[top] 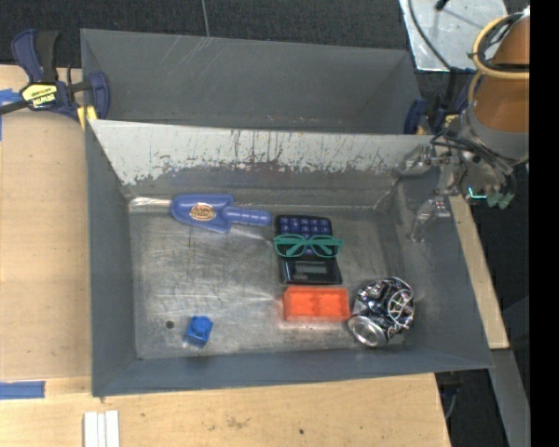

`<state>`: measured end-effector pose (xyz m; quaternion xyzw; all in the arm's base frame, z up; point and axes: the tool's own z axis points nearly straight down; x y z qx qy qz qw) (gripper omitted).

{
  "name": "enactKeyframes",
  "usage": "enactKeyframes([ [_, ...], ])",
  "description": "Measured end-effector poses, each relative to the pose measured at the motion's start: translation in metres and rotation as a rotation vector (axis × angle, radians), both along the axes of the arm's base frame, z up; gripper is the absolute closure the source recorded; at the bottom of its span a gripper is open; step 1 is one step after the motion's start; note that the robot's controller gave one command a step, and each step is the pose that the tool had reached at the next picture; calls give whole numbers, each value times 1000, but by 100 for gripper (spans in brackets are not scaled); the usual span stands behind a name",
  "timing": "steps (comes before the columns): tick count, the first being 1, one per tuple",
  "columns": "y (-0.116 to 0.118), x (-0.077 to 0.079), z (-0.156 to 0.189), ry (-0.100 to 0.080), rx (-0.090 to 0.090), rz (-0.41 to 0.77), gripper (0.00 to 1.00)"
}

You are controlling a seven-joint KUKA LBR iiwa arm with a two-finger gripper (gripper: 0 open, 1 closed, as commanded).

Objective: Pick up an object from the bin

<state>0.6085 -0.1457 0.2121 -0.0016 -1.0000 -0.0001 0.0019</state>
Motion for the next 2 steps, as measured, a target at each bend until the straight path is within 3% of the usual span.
enactKeyframes([
  [1,1,2,5,-9,-1,3,0],
  [2,-3,-23,-47,-10,-2,159,0],
])
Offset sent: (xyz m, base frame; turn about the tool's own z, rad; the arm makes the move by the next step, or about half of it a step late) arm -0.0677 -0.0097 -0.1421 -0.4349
